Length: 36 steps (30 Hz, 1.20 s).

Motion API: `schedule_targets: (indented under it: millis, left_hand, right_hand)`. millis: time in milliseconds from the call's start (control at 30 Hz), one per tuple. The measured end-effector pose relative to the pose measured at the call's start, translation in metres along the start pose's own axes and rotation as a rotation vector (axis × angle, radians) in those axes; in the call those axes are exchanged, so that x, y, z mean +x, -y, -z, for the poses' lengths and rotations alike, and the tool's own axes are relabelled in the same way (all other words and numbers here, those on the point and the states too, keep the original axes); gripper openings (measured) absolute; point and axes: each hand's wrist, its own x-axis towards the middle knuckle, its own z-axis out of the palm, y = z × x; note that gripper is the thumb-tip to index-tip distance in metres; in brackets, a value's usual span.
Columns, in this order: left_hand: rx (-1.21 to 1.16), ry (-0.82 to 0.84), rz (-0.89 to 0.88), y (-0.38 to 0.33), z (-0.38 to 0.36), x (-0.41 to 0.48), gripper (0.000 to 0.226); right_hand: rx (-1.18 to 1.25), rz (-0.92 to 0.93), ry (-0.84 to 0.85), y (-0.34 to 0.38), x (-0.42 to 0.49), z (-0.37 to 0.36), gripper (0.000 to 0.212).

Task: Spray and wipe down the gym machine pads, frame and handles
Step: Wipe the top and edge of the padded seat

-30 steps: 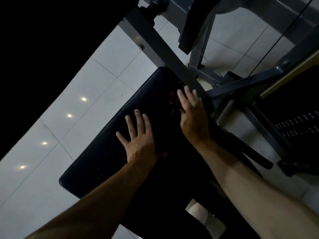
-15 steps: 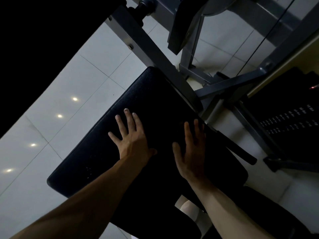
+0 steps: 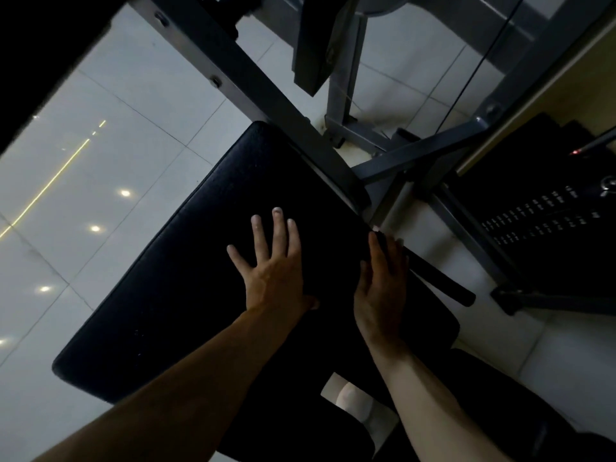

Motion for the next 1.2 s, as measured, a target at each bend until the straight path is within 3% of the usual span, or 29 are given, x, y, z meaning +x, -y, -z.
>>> schedule_targets:
  millis: [100, 167, 267, 333, 433, 533, 600, 700, 767, 833, 1000, 1067, 1200]
  left_hand:
    - [0.024, -0.013, 0.010, -0.001, -0.002, 0.001, 0.156]
    - [0.027, -0.008, 0.008, -0.001, -0.002, 0.001, 0.157]
    - [0.023, 0.000, 0.008, 0.000, -0.002, 0.001, 0.159]
    - [0.015, -0.001, 0.007, 0.000, 0.000, 0.001, 0.159]
    - [0.001, 0.007, 0.000, 0.000, 0.000, 0.002, 0.158]
    - [0.002, -0.004, 0.002, -0.001, -0.002, 0.002, 0.158]
    - [0.005, -0.021, 0.010, -0.001, -0.004, 0.002, 0.158]
    - [-0.019, -0.023, 0.012, -0.002, -0.004, 0.001, 0.157]
    - [-0.027, -0.029, 0.005, -0.001, -0.004, 0.000, 0.156]
    - [-0.009, -0.030, -0.040, -0.002, -0.006, -0.005, 0.149]
    - [0.133, 0.089, -0.307, -0.033, -0.028, -0.031, 0.132]
    - [0.182, 0.134, -0.331, -0.042, -0.038, -0.036, 0.131]
    - [0.241, 0.132, -0.323, -0.044, -0.047, -0.034, 0.132]
  right_hand:
    - [0.008, 0.076, -0.008, 0.037, 0.037, -0.026, 0.045]
    - [-0.003, 0.207, 0.100, 0.056, 0.062, -0.034, 0.048]
    - [-0.042, 0.313, 0.169, 0.040, 0.063, -0.020, 0.050]
    - [-0.022, 0.233, 0.116, 0.009, 0.035, 0.000, 0.050]
    - [0.038, -0.042, 0.026, -0.035, -0.021, 0.027, 0.048]
    - [0.053, -0.324, -0.076, -0.030, -0.030, 0.017, 0.050]
    - [0.059, -0.248, -0.127, 0.001, -0.009, -0.005, 0.047]
    - [0.049, 0.060, 0.008, 0.034, 0.020, -0.021, 0.050]
    - [0.045, 0.138, 0.049, 0.021, 0.019, -0.012, 0.049]
    - [0.045, 0.057, 0.005, -0.006, -0.004, 0.002, 0.048]
    - [-0.069, -0.428, -0.145, -0.052, -0.077, 0.027, 0.058]
    - [-0.055, -0.543, -0.192, -0.049, -0.073, 0.022, 0.056]
    - [0.070, -0.399, -0.194, -0.036, -0.025, 0.010, 0.050]
